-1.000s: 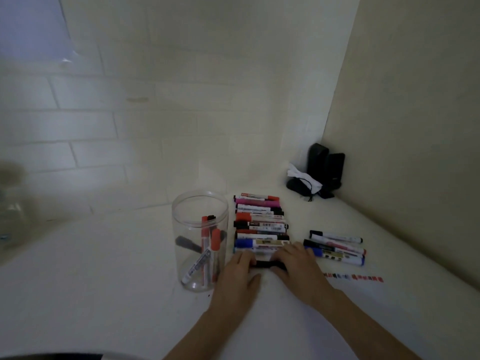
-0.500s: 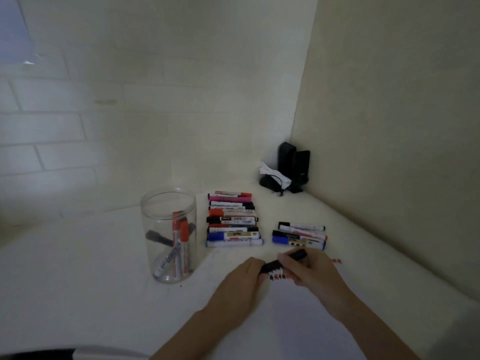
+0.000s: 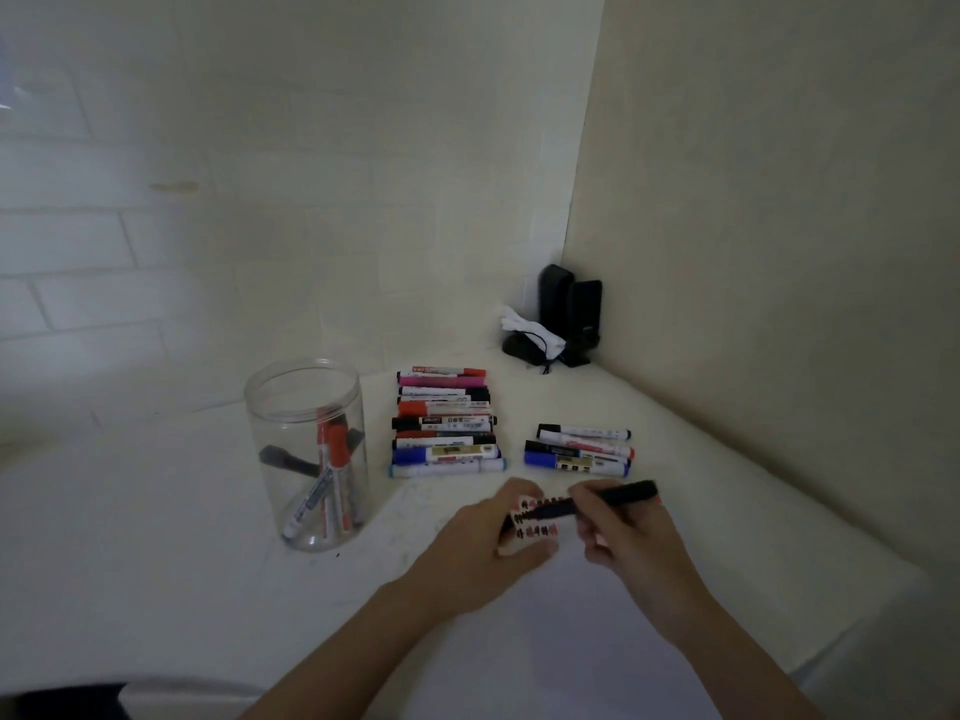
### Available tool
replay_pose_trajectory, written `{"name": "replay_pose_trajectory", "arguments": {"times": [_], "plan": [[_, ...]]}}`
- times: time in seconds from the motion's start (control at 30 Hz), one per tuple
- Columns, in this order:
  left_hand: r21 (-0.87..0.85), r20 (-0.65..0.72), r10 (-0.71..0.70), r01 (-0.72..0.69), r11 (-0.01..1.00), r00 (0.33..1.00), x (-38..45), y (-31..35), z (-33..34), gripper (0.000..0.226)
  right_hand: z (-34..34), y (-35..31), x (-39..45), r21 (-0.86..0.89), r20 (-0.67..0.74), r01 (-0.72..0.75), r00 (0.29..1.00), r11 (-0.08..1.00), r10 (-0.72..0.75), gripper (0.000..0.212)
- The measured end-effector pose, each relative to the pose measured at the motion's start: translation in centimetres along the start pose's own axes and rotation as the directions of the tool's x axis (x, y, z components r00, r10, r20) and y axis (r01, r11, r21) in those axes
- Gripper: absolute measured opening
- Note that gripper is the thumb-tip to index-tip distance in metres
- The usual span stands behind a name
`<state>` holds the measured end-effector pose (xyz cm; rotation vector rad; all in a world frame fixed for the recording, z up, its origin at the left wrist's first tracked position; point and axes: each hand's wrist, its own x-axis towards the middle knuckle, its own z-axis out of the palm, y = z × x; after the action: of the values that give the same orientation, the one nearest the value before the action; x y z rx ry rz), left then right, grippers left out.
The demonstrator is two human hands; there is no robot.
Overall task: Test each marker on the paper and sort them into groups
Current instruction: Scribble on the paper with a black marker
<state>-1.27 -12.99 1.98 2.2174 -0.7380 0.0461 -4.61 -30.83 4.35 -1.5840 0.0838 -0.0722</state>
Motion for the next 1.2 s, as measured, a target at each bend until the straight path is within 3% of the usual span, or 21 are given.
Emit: {"name": "replay_pose_trajectory", "arguments": {"times": [0.1, 0.23, 0.33, 0.5, 0.67, 1.2], "plan": [[0.115, 0.003, -0.162, 0.161, 0.980, 0.987, 0.5, -1.4, 0.1, 0.067, -2.0, 0.1, 0.9, 0.097, -0.119, -0.064, 0.990, 0.993, 0.075, 0.019], [0.377, 0.069, -0.131, 0.095, 0.921, 0.989, 1.3, -2.4, 1.3, 0.073, -3.1, 1.3, 2.6, -0.047, -0.154, -0.103, 0.984, 0.994, 0.094, 0.011], [0.458, 0.067, -0.114, 0.071, 0.886, 0.991, 2.6, -2.6, 2.1, 0.073, -2.7, 2.1, 4.3, -0.151, -0.158, -0.084, 0.986, 0.985, 0.060, 0.006], [0.426, 0.036, -0.105, 0.079, 0.901, 0.994, 3.6, -4.1, 2.9, 0.066, -1.5, 3.4, 5.7, -0.158, -0.132, -0.027, 0.991, 0.987, 0.005, 0.005], [0.399, -0.019, -0.106, 0.105, 0.911, 0.994, 3.6, -4.8, 3.3, 0.067, -1.5, 5.7, 5.6, -0.308, -0.208, 0.055, 0.970, 0.950, -0.123, 0.008], [0.386, -0.044, -0.103, 0.112, 0.916, 0.994, 3.7, -4.9, 3.6, 0.065, -1.5, 6.1, 5.5, -0.454, -0.182, 0.034, 0.975, 0.890, -0.130, 0.005]]}}
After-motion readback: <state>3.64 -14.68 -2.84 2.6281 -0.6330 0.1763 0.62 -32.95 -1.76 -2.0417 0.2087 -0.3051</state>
